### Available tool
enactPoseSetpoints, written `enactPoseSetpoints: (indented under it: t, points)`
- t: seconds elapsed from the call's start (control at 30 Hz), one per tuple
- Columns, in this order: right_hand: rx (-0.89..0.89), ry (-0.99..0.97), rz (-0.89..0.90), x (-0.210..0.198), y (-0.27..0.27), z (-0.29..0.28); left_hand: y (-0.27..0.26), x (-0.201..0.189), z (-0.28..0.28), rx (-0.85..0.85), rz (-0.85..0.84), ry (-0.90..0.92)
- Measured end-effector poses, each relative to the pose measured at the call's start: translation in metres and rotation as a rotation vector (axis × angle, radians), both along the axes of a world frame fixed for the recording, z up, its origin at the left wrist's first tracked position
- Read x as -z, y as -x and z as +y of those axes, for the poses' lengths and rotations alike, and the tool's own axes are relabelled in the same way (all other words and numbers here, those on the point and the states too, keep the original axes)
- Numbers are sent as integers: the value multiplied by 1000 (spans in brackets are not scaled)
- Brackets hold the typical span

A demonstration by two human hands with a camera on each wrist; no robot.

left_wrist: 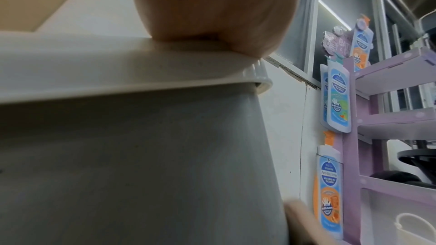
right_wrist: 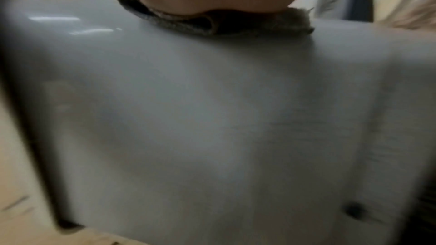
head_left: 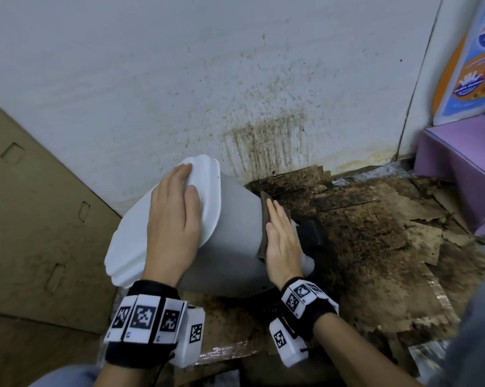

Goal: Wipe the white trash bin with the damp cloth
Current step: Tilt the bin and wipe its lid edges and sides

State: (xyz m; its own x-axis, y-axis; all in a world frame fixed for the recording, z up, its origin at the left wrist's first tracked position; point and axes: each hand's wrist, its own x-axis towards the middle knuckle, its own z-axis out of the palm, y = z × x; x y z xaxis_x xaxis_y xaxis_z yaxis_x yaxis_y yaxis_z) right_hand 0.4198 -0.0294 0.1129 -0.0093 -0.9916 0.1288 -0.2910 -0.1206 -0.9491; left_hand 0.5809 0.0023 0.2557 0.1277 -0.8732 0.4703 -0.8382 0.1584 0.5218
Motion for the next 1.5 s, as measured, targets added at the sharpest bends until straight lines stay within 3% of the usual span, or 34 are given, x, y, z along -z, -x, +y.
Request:
enactPoseSetpoints:
  t: [0.17, 0.27, 0.43, 0.63, 0.77, 0.93, 1.2, 1.33, 1.5]
  points:
    - [-129, 152, -76, -63, -34, 1, 8, 0, -1, 21, -41, 10]
    - [-180, 251, -93, -78, -40, 0, 9, 1, -1, 18, -40, 8]
    - [-89, 315, -85, -45, -16, -2, 21, -1, -2, 58, -62, -28]
    - [-27, -10, -82, 19, 25, 3, 15, -2, -4, 62, -44, -12]
    - [0, -104, -94, 28, 31, 8, 12, -2, -2, 58, -32, -13]
    - [11, -134, -87, 6, 14, -2, 15, 0, -2, 15, -20, -1]
    - [-156, 160, -136, -80, -33, 2, 19, 0, -1, 22, -20, 4]
    - [-165, 265, -60, -54, -18, -1, 14, 0, -1, 47, -12, -9]
    - [-76, 67, -54, 7, 16, 3, 7, -1, 1, 69, 29, -11]
